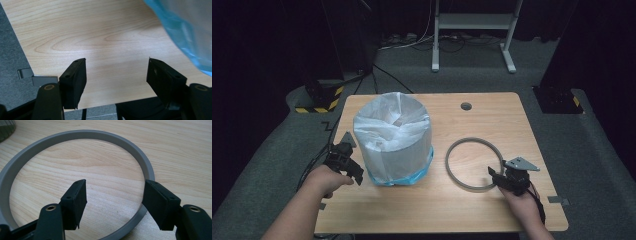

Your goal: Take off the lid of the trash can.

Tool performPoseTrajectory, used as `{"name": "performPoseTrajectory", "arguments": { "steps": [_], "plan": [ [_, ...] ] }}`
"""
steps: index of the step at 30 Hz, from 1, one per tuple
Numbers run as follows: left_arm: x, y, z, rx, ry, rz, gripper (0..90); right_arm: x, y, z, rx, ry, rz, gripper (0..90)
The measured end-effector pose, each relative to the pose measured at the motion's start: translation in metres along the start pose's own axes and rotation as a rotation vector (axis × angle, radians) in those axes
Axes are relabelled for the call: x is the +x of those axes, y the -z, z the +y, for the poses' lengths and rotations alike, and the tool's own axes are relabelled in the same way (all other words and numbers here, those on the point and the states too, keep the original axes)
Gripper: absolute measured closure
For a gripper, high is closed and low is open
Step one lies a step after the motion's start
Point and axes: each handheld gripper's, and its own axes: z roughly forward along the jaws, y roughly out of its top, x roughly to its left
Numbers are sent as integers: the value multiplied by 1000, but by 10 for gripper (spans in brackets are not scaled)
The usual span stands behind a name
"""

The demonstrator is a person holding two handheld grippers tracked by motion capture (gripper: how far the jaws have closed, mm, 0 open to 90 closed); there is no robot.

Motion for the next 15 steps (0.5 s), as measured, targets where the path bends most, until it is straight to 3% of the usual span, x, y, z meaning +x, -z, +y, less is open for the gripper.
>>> {"name": "performPoseTrajectory", "arguments": {
  "steps": [8, 15],
  "plan": [
    [-1, 19, 0, -13, 12, -5, 309, -1, -6, -1, 28, -6, 17, 317],
    [-2, 39, 1, -14, -9, -3, 301, 0, -8, -3, 40, 5, 13, 312]
  ]
}}
